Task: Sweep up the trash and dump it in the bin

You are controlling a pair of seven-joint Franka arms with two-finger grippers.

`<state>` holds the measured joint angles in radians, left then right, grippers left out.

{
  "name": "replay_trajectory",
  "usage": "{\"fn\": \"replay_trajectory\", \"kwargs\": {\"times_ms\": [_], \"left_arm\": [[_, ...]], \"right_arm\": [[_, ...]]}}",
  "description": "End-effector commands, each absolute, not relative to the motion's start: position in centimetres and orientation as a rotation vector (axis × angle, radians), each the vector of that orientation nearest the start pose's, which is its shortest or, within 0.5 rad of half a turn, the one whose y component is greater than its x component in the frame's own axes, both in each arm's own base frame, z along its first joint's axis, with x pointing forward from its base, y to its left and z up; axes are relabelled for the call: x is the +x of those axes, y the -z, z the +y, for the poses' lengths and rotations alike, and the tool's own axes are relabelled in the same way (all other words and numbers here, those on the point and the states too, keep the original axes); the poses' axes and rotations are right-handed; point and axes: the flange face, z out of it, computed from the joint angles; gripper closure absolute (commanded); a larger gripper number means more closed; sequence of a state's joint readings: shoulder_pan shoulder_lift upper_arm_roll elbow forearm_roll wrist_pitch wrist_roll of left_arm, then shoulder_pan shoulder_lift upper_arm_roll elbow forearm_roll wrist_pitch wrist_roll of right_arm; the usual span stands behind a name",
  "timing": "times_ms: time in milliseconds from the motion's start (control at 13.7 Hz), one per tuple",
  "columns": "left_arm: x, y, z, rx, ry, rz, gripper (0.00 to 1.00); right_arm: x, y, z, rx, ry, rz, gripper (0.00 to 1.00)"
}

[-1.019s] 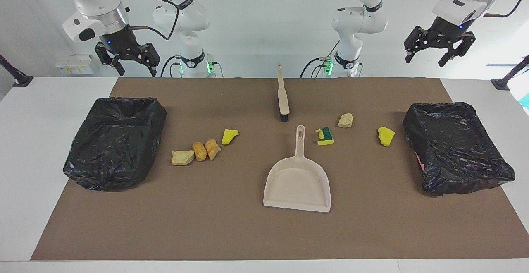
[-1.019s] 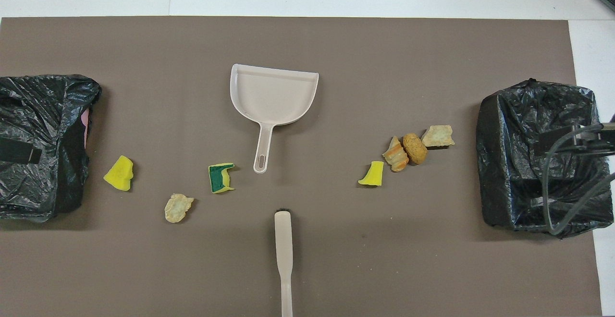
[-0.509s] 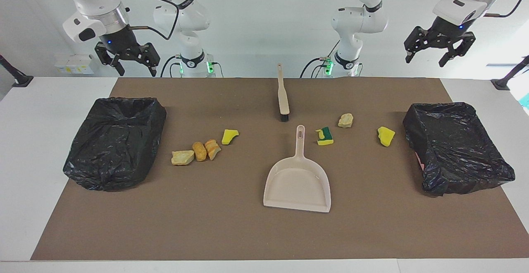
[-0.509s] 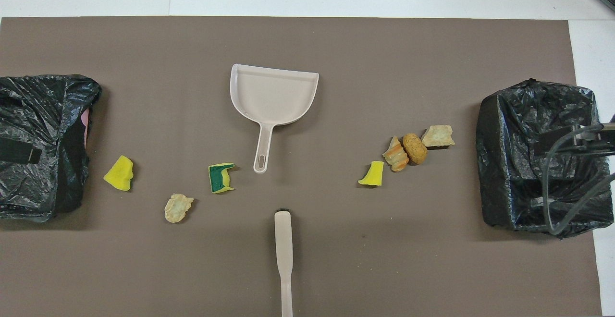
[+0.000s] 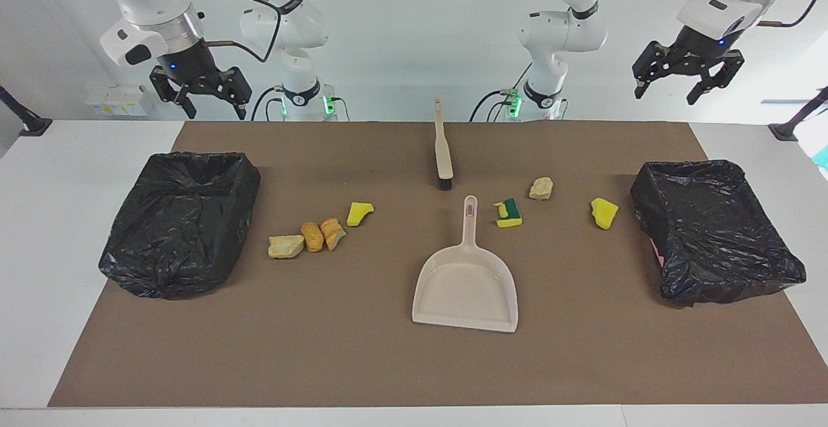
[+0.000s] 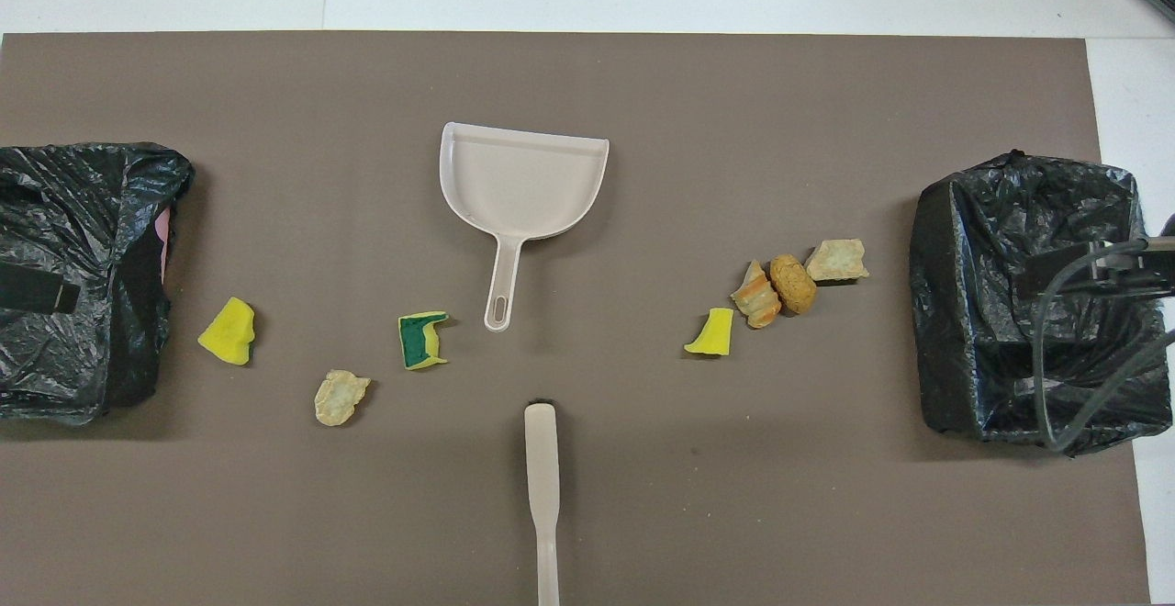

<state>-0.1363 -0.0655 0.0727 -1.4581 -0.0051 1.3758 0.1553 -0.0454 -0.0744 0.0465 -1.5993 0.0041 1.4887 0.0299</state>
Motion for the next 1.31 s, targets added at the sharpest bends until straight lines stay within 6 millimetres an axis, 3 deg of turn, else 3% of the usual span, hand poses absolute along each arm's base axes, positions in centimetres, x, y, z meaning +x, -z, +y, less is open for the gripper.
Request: {"fn": "replay_trajectory", "kwargs": {"times_ms": [0,1237], "left_arm": [[50.75,-69.93,-2.79,-3.122,-0.029,0.33,0.0],[50.75,-69.93,-2.79,-3.122,-0.029,0.33,0.0]], "right_arm": [[51.28,-64.53,0.34,-3.129,-0.055,-0.025,0.0],[50.91,-64.19,0.62,-3.128,-0.082,-0.025,0.0]]}}
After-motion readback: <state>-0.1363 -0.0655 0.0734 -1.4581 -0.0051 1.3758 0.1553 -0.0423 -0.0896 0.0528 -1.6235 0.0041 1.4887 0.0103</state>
